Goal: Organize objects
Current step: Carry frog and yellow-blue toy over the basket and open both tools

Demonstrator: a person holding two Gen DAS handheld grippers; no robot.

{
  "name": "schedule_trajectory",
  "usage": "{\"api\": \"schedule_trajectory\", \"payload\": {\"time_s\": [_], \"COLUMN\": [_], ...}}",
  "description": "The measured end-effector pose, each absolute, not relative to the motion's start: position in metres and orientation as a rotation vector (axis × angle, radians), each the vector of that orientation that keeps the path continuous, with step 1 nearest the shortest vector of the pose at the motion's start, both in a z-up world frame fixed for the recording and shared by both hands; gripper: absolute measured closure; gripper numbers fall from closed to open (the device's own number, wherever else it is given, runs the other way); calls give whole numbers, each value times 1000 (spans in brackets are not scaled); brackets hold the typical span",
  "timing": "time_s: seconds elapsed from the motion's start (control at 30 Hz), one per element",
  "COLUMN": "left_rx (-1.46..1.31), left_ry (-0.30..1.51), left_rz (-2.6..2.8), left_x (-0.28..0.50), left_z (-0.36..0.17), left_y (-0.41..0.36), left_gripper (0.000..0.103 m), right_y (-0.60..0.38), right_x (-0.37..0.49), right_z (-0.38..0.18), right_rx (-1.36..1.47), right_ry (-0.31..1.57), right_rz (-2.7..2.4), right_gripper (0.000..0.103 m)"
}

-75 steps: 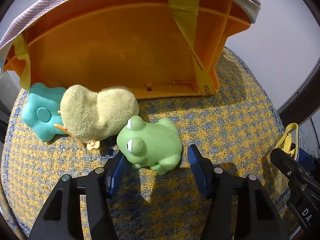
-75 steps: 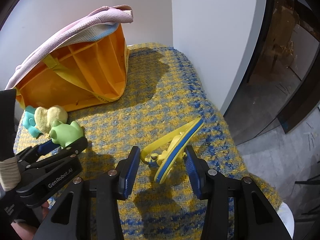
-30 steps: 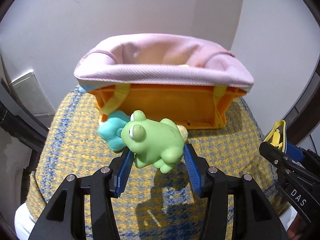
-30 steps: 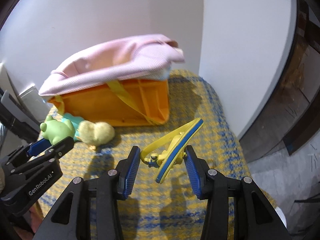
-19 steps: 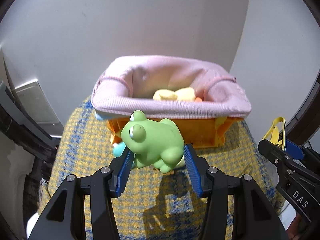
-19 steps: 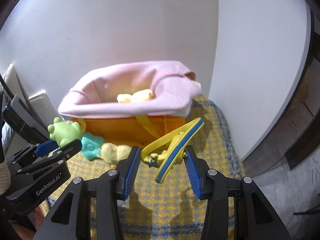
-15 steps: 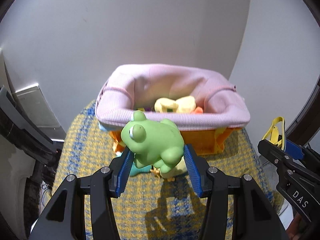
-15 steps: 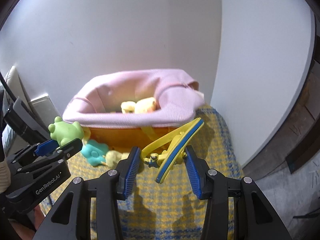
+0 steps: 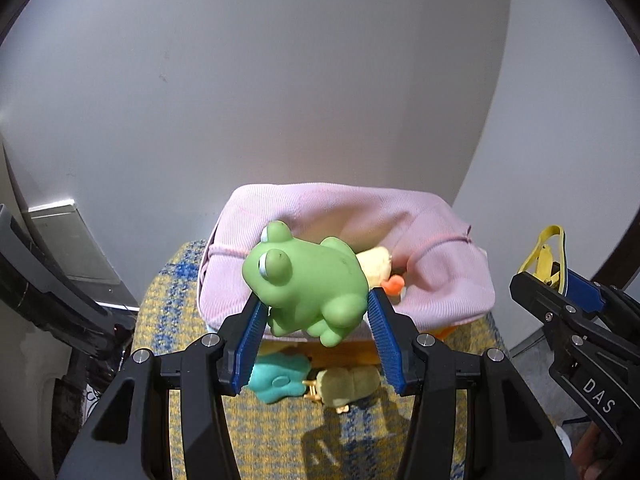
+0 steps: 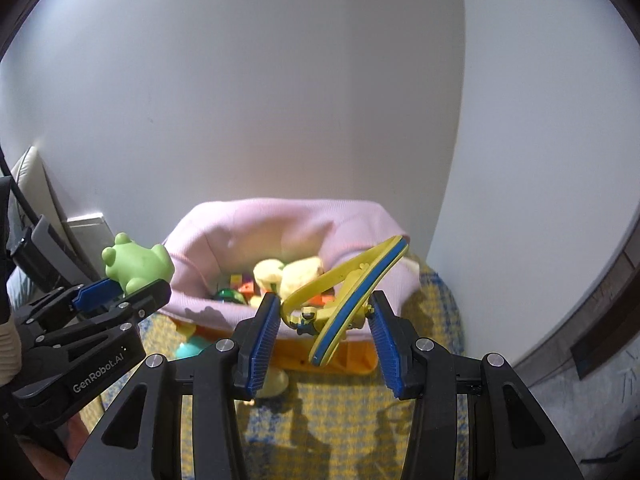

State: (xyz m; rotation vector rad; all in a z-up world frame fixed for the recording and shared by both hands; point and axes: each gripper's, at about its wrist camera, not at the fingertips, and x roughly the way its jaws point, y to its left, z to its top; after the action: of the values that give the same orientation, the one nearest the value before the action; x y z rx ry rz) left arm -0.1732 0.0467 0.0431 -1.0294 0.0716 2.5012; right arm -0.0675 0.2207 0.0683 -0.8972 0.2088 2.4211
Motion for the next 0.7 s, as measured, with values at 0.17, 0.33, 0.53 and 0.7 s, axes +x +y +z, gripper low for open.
{"api": "schedule_trajectory", "payload": {"time_s": [0.17,0.33,0.53,0.7], "left_rx": [-1046,-1063,-1083,-1098], "left_ry": [72,87,104,115], "left_rz": [2491,2481,2477,2473], "left_x": [-190,-201,-216,-226], "left_z": [44,41,39,34], "left_y": [54,61,68,73], "left_gripper": [52,52,52,53], "right_y": [228,237,250,259], "right_x": [-83,-99,-112,-119], "right_z": [74,73,70,64], "right_rx": [-898,-907,-921,-939], "right_ry": [190,190,212,230], "right_rz": [2432,2439,2445,2451], "right_gripper": [57,57,57,57]}}
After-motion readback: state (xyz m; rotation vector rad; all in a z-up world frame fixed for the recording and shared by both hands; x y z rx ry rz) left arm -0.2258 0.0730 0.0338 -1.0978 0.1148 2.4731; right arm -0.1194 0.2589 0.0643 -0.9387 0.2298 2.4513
